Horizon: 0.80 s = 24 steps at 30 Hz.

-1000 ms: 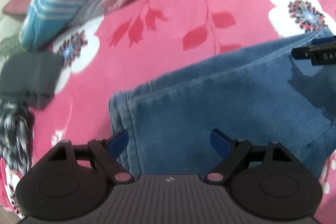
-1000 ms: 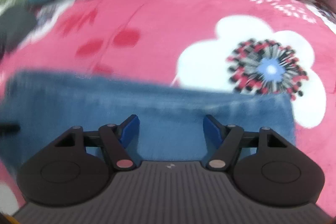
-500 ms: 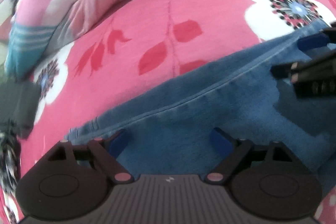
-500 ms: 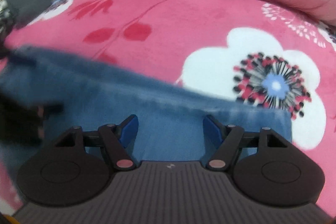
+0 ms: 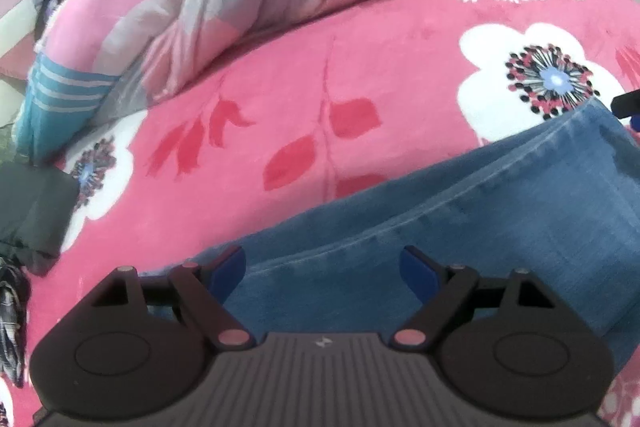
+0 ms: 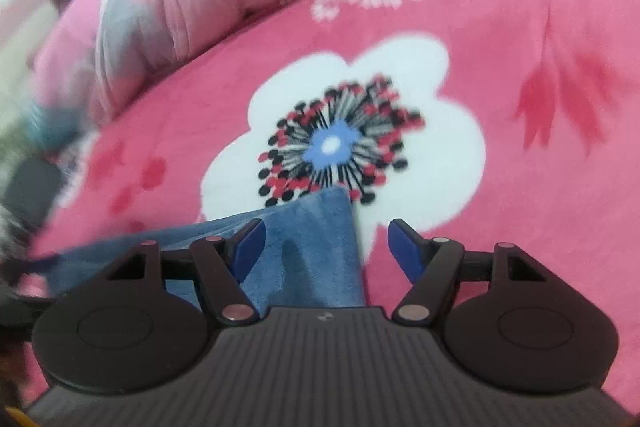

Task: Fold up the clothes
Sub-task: 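Grasp the folded jeans end with the right gripper and lift it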

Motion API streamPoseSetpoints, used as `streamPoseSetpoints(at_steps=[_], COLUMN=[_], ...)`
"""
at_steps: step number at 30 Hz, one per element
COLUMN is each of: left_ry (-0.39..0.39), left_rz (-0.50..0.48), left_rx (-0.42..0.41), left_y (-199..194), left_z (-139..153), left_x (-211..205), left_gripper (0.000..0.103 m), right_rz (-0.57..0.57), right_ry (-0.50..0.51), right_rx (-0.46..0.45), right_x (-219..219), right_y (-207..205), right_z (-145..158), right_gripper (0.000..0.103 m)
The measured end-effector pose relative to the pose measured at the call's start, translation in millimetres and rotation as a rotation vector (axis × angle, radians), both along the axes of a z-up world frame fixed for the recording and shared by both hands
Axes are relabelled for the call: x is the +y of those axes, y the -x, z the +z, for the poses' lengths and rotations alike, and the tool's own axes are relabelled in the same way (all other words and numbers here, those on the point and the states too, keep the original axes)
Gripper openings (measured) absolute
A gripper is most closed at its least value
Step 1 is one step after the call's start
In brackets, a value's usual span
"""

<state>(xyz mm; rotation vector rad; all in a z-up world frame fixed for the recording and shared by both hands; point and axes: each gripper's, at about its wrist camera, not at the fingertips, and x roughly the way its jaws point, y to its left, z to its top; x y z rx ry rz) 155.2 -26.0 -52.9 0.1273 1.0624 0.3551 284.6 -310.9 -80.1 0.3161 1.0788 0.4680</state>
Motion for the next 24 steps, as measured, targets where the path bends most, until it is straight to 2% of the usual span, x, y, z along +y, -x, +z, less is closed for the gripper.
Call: streamPoseSetpoints(at_steps=[3, 4, 11, 14, 18, 21, 24], left_ry=[-0.021, -0.028, 0.027, 0.079, 0.099, 0.098, 0.097], left_rz=[0.007, 0.016, 0.106, 0.164, 0.202, 0.210, 0.213], left_rx=[0.084, 0.115, 0.157, 0.173, 0.188, 0.195, 0.202], left_y=[-8.2, -10.5, -10.6, -13.7, -16.8, -18.2, -19.6], left_z=[-11.3, -15.0, -16.3, -16.6, -18.3, -18.8, -19.1], left_x=[-4.0, -4.4, 1.5, 9.8, 13.1, 12.7, 12.4], left_gripper=[0.085, 0.086, 0.086, 0.086, 0.089, 0.089, 0.089], right_rz=[-0.006, 0.004, 0.061, 0.050, 0.067, 0.080, 0.068], right_ry=[-0.089, -0.114, -0.244, -0.307, -0.335, -0.346, -0.367], right_rx=[0.108, 0.114, 0.124, 0.175, 0.247, 0.268, 0.280], right_x=[-10.2, -9.9, -7.7, -19.6, -31.6, -38.6, -40.5], right_y=[-15.2, -18.8, -33.3, -24.9, -5.9, 7.7, 4.0], right_z=[-20.2, -22.8, -39.1, -44.9, -47.8, -47.0, -48.7], right_gripper=[0.070, 0.070, 0.070, 0.066, 0.065, 0.065, 0.065])
